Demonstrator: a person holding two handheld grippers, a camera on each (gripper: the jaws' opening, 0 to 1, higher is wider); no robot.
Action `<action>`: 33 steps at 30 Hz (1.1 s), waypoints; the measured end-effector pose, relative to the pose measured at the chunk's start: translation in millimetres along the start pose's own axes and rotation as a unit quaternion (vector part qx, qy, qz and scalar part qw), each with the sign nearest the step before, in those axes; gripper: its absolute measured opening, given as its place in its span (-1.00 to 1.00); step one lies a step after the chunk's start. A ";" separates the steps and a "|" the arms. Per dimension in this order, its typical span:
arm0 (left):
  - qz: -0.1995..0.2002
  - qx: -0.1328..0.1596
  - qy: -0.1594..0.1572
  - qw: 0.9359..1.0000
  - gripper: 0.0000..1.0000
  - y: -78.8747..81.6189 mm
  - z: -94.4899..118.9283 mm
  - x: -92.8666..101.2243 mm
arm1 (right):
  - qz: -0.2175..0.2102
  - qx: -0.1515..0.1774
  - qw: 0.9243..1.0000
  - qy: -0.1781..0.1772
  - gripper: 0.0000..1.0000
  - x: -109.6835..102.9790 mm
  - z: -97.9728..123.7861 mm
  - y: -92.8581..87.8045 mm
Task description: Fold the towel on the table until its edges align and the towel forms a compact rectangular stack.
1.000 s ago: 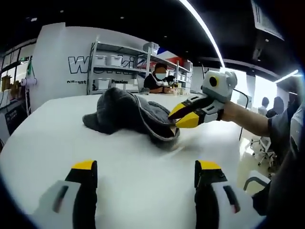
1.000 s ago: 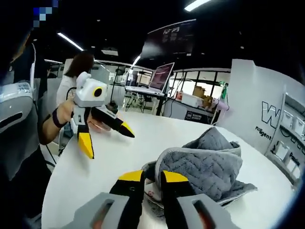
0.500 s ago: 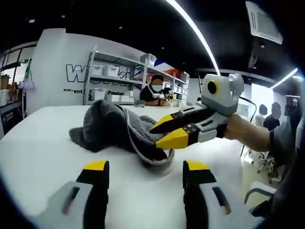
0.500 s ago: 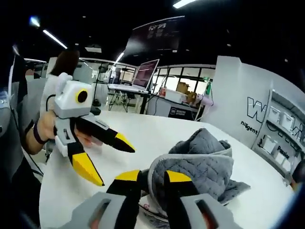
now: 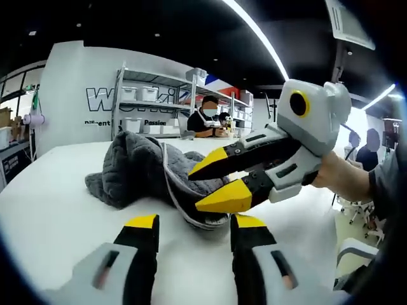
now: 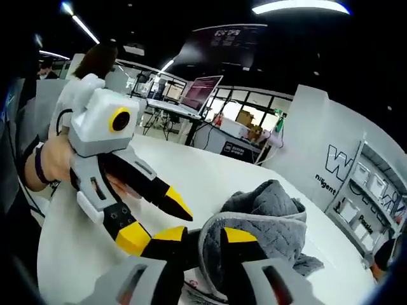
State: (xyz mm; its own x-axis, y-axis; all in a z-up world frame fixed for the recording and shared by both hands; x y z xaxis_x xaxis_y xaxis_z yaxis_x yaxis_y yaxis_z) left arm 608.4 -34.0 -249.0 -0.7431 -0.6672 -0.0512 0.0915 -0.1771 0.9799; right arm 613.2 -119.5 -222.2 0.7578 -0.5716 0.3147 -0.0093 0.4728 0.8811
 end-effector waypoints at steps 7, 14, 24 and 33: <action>0.003 0.000 -0.003 1.000 -0.23 -1.5 -1.5 1.6 | 0.022 -0.021 0.999 -0.015 -0.71 6.9 -1.2 -5.4; 0.001 0.001 0.000 1.000 -0.31 0.8 -7.0 -0.7 | 0.021 -0.020 0.999 -0.016 -0.92 10.5 3.1 -8.4; 0.004 -0.001 -0.013 1.000 -0.55 4.5 -18.0 3.0 | 0.015 -0.020 1.000 -0.015 -0.94 11.7 9.6 -8.3; -0.006 0.005 -0.022 1.000 -0.79 8.1 -15.7 4.7 | 0.015 -0.017 1.000 -0.014 -0.94 12.2 11.8 -7.9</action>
Point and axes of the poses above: the point that each gripper's makers call its tool centre point, and the gripper's own axes: z roughly backward along the fingers, x roughly to its right, y roughly out of its top, the point moved 6 cm from there along z, roughly backward along the fingers, and after that the axes turned 6 degrees about -z, right-handed, at the moved point
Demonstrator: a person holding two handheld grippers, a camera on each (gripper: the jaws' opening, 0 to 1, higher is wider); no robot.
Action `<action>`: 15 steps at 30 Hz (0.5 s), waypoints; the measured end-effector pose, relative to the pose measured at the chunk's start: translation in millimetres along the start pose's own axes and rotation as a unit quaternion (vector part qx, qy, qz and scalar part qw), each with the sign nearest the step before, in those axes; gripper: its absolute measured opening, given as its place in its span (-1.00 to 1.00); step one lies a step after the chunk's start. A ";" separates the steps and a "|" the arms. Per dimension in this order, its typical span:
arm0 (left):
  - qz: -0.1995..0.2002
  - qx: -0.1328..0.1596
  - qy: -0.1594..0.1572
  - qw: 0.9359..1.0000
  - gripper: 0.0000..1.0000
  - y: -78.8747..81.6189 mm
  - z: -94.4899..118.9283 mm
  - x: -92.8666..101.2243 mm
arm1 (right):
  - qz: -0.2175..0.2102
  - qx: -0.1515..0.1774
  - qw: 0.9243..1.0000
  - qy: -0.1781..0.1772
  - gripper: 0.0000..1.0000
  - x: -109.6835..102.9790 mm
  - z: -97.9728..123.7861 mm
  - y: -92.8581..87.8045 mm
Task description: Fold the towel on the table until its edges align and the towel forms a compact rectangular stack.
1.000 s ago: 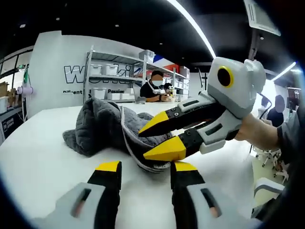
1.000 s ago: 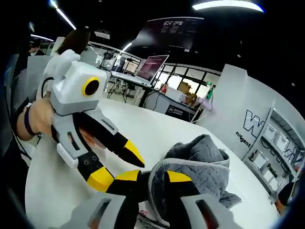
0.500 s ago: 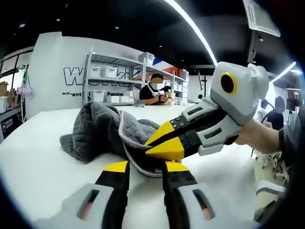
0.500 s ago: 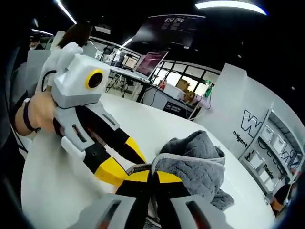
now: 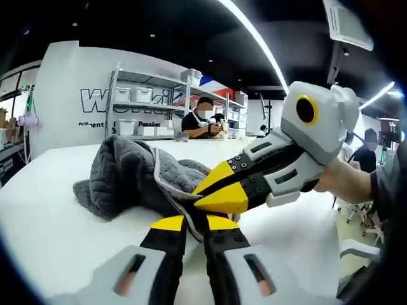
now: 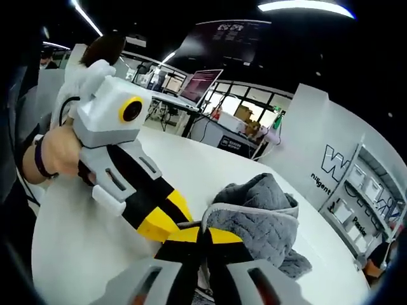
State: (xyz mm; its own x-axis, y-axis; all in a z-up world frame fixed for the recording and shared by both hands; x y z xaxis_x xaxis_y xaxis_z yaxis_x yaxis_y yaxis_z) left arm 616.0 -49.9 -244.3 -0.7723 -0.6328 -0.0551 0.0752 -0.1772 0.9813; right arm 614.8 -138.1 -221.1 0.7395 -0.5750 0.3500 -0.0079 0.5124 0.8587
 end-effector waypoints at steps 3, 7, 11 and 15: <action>0.004 0.003 -0.004 1.000 -0.85 1.0 2.9 -1.5 | -0.001 0.003 1.000 -0.001 -0.94 0.6 0.7 0.5; 0.005 0.003 -0.004 1.000 -0.89 0.9 3.7 -2.2 | -0.002 0.003 1.000 0.000 -0.94 0.5 0.9 0.5; 0.010 0.000 -0.008 1.000 -0.90 -0.5 7.9 -4.8 | -0.025 0.015 1.000 -0.004 -0.94 7.6 6.4 1.9; 0.005 -0.001 -0.009 1.000 -0.91 -0.2 12.6 -5.8 | -0.032 0.020 0.999 -0.022 -0.94 17.7 12.8 2.1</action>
State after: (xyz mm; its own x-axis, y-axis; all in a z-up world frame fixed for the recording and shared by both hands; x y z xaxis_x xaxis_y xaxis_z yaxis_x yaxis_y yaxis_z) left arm 612.6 -36.6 -241.9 -0.7832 -0.6204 -0.0410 0.0844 -0.1714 0.9816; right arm 619.3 -155.4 -208.4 0.7090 -0.6333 0.3101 0.0109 0.4495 0.8932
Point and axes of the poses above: the point that each gripper's makers call its tool centre point, and the gripper's own axes: z roughly backward along the fingers, x roughly to its right, y roughly out of its top, the point moved 6 cm from there along z, roughly backward along the fingers, and after that the axes turned 6 degrees about -z, right-handed, at the moved point
